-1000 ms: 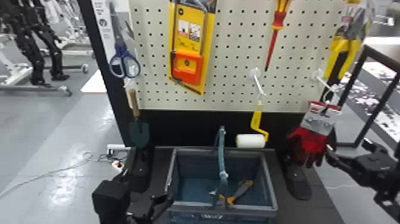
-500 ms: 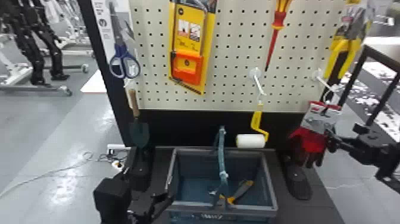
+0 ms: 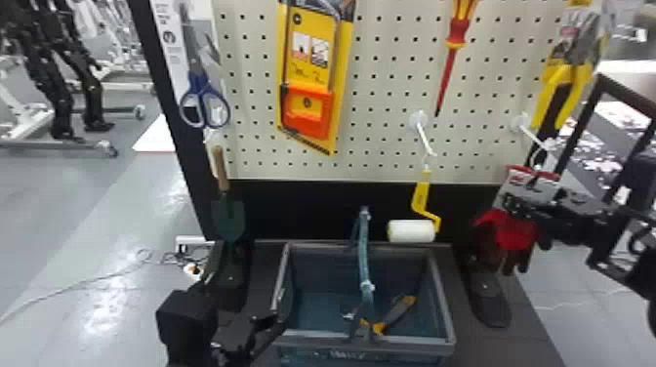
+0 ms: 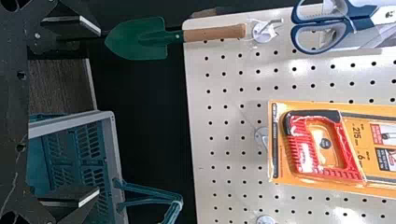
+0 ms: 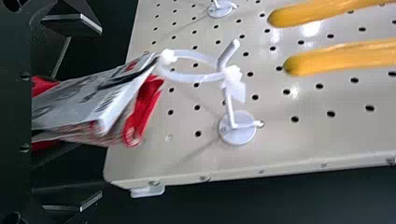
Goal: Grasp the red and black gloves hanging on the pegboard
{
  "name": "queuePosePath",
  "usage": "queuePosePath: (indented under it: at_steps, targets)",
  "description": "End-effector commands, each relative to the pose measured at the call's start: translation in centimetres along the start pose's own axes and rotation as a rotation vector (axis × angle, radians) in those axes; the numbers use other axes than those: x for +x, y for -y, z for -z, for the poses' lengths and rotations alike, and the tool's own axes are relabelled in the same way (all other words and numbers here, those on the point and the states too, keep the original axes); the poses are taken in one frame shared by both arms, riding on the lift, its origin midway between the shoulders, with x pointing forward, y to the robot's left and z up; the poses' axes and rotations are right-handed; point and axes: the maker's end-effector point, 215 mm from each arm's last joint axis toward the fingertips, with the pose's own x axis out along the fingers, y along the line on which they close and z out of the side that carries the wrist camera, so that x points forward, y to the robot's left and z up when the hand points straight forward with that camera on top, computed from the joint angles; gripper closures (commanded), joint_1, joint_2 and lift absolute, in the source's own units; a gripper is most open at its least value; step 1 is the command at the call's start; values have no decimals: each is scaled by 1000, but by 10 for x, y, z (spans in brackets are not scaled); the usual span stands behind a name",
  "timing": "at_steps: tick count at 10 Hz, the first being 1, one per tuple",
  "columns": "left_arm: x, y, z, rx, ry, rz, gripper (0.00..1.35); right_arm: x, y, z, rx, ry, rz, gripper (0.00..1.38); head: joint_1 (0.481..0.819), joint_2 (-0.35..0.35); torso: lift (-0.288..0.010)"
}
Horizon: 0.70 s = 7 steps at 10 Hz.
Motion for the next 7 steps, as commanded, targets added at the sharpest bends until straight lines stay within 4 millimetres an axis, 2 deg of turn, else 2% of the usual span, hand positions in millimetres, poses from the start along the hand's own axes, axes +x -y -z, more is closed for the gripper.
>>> queuePosePath:
  at_steps: [1, 2, 3, 4, 5, 6, 7]
  targets:
    - [0, 1, 0, -2, -1, 2, 114, -1, 1, 0, -9, -5, -2, 117, 549, 0, -100]
    - [0, 2, 2, -5, -4, 1, 114, -3, 3, 4, -1, -8, -4, 372, 549, 0, -100]
    - [0, 2, 1, -5, -2, 1, 116, -3, 3, 6, 10, 0, -7, 707, 549, 0, -100]
    - [1, 2, 2, -4, -2, 1, 121, -3, 1, 9, 25, 2, -13, 860, 549, 0, -100]
    - [1, 2, 2, -3, -2, 2, 122, -3, 1, 11, 23, 0, -13, 1177, 549, 0, -100]
    - [1, 3, 2, -5, -4, 4, 122, -3, -1, 10, 21, 10, -15, 1279, 549, 0, -100]
    - [1, 3, 2, -4, -2, 4, 122, -3, -2, 9, 18, 12, -19, 1283, 549, 0, -100]
